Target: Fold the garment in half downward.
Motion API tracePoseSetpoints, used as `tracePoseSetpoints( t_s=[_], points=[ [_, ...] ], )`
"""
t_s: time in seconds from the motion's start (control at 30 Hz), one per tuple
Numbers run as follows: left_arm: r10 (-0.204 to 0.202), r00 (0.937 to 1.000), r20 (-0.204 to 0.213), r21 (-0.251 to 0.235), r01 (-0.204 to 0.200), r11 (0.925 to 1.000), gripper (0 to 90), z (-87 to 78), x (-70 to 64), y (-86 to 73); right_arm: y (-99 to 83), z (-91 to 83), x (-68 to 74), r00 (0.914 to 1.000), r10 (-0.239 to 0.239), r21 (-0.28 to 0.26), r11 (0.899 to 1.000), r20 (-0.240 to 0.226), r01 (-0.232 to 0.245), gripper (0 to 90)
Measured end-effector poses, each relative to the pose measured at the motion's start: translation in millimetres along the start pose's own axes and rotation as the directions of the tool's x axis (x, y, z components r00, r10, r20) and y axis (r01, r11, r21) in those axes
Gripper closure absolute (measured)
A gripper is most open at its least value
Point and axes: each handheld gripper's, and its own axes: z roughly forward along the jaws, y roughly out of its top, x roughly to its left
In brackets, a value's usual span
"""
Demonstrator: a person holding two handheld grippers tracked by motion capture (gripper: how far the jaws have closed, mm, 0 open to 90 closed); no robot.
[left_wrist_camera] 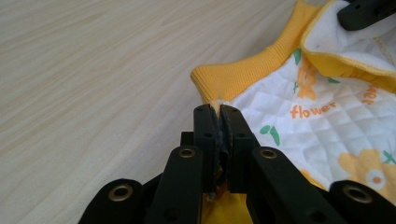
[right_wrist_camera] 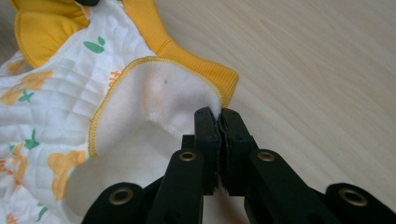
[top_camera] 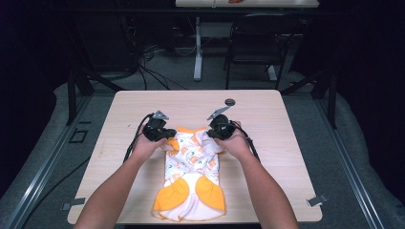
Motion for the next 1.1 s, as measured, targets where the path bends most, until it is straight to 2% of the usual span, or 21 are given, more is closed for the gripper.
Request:
tracePoseSetpoints(
  t_s=[0.13, 0.37, 0.5, 0.83, 0.9, 1.1],
  points=[
    [-0.005, 0.9999, 0.015, -0.026, 0.006, 0.9996, 86.3, -9.8, 1.7, 3.9, 3.0, -7.7, 1.1, 1.0000, 0.001, -0.033, 0.999, 0.001, -0.001, 86.6],
    [0.008, 0.9999, 0.015, -0.037, -0.007, 0.9993, 86.4, -19.4, -0.7, 8.8, 6.2, -13.1, 2.6, 1.0000, 0.000, -0.038, 0.999, 0.009, 0.000, 86.5],
    [0.008, 0.9999, 0.010, -0.044, -0.008, 0.9990, 86.5, -26.2, 1.5, 12.6, 14.8, -20.2, 5.0, 0.9997, -0.017, -0.051, 0.999, 0.019, 0.018, 86.5],
    [0.002, 0.9999, -0.012, -0.097, -0.003, 0.9953, 86.6, -43.9, 6.7, 26.7, 34.6, -36.4, 6.5, 0.9981, -0.039, -0.084, 0.996, 0.047, 0.043, 86.4],
    [0.001, 0.9999, -0.012, -0.108, -0.002, 0.9941, 86.6, -48.2, 7.3, 30.0, 38.0, -40.6, 6.3, 0.9979, -0.038, -0.109, 0.993, 0.052, 0.043, 86.4],
    [0.022, 0.9992, -0.033, -0.142, -0.026, 0.9896, 86.6, -61.5, 4.3, 43.3, 48.1, -54.6, 6.4, 0.9956, -0.050, -0.144, 0.988, 0.079, 0.061, 86.5]
  ],
)
